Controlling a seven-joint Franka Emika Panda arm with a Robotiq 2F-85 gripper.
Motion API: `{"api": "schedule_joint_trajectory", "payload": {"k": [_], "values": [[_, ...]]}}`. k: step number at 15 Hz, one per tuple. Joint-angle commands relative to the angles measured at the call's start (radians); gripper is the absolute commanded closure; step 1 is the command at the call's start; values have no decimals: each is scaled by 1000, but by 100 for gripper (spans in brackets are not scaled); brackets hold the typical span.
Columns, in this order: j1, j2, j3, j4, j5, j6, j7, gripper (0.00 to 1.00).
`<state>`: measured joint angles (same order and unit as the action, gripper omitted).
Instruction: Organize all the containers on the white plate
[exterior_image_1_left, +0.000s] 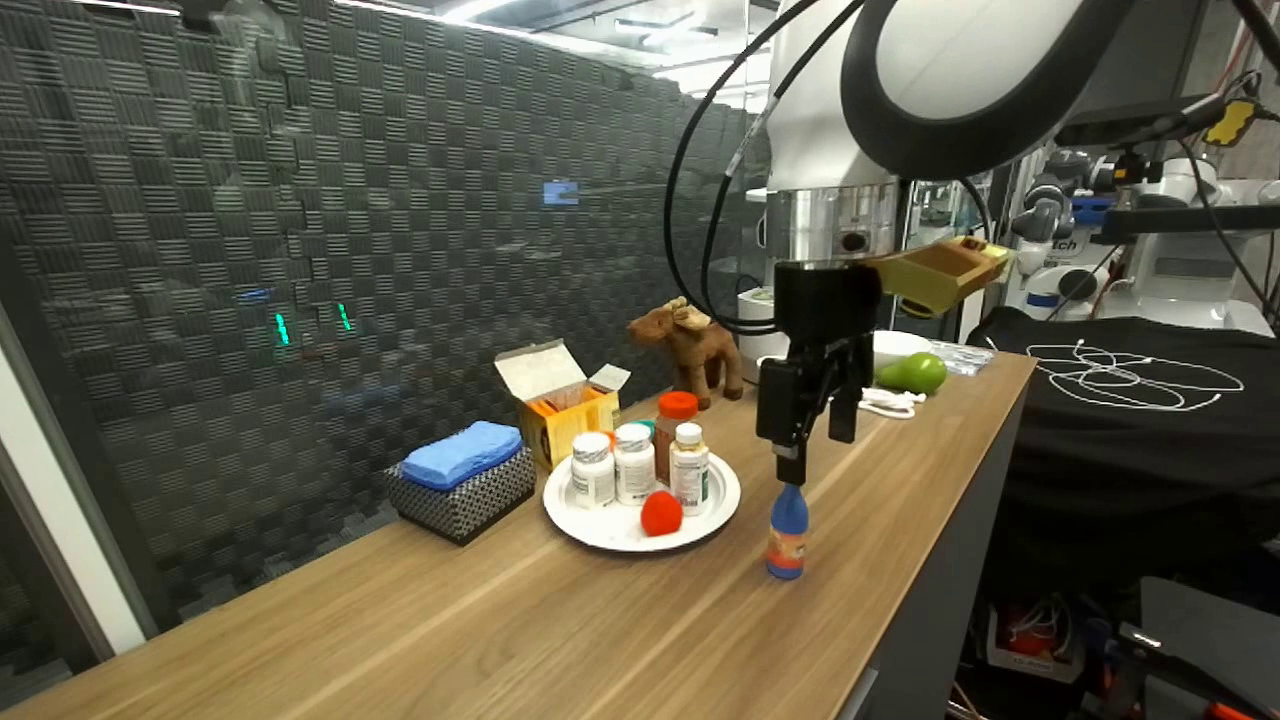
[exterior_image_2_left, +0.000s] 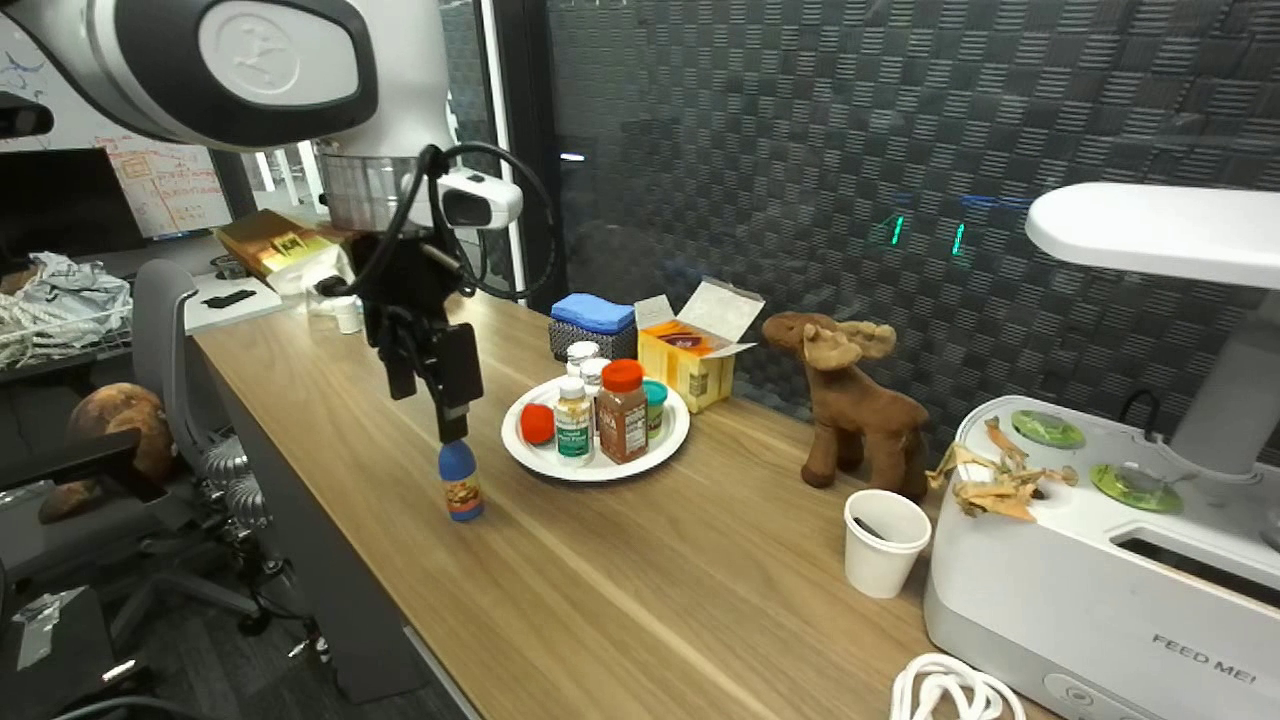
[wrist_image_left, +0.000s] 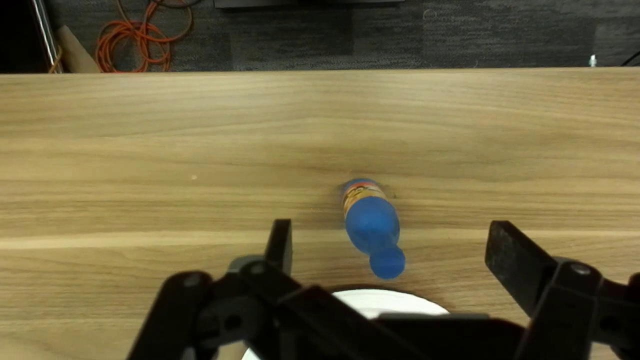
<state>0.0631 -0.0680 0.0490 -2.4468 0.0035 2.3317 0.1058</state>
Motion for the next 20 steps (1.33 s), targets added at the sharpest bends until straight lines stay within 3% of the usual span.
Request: {"api": "schedule_joint_trajectory", "payload": {"k": [1, 3, 8, 13, 15, 16, 20], "values": [[-2, 27, 6, 21, -7, 34, -9, 4], [-2, 39, 6, 25, -7, 36, -8, 5], [-1, 65, 6, 28, -4, 52, -8, 51], [0, 72, 6, 33, -23, 61, 0, 90], [1, 68, 7, 36, -39, 60, 6, 94], [1, 65, 7, 38, -49, 61, 9, 89], [5, 55, 11, 49, -88, 54, 19, 90]]}}
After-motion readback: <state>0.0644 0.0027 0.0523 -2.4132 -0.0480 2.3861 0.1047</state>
